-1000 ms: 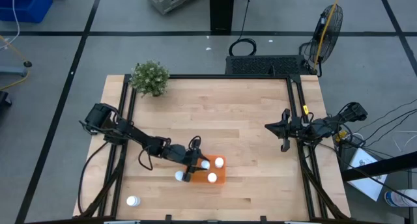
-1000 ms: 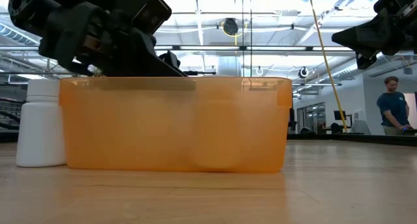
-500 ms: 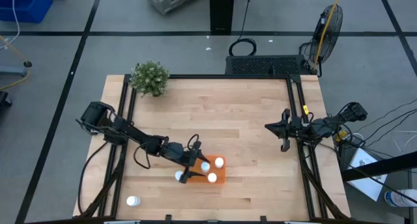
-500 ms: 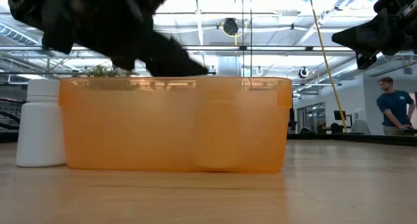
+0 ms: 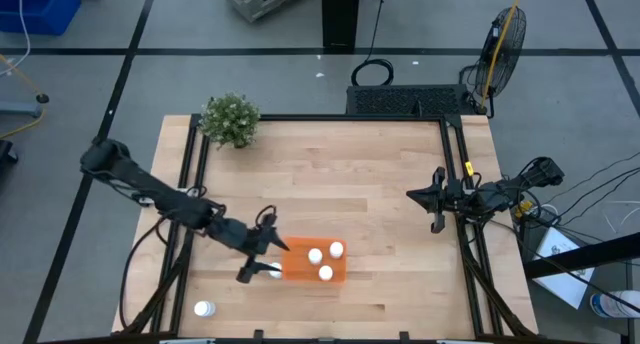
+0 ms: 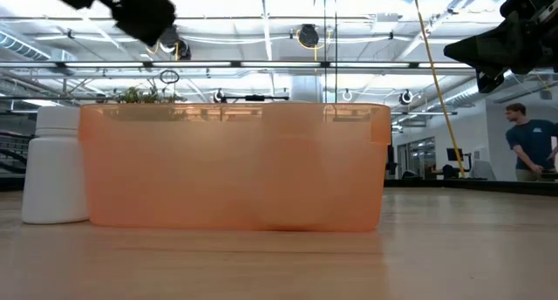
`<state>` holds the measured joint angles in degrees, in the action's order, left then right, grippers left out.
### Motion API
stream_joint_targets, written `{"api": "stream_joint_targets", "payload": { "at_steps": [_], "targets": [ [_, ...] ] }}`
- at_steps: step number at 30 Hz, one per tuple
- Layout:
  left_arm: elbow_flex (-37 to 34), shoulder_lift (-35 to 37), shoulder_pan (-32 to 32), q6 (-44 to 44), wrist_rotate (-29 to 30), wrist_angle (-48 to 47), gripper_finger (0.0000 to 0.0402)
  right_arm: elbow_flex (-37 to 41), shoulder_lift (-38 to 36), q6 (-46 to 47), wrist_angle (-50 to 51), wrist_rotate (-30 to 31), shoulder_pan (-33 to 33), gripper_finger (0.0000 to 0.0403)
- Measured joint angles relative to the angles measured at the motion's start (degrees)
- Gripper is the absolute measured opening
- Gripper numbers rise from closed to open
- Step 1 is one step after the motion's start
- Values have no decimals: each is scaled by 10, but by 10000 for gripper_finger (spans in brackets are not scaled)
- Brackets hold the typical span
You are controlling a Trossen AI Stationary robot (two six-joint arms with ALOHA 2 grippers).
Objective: Pick and place pill bottles into a basket
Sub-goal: Put the white medicine bottle into the orange bin
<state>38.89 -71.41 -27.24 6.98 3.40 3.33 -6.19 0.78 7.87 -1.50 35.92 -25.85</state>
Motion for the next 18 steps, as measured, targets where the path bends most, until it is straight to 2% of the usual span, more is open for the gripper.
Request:
{"api": "stream_joint_targets", "payload": {
  "at_steps": [3,6,12,18],
  "targets": [
    [0,4,-20,50,22,-48,262,0,0,0,0,0,0,0],
    [0,2,-34,94,29,-57,256,0,0,0,0,0,0,0],
    [0,-1,-55,128,84,-97,245,0,0,0,0,0,0,0],
    [0,-7,-63,197,98,-118,254,0,0,0,0,0,0,0]
  ]
}}
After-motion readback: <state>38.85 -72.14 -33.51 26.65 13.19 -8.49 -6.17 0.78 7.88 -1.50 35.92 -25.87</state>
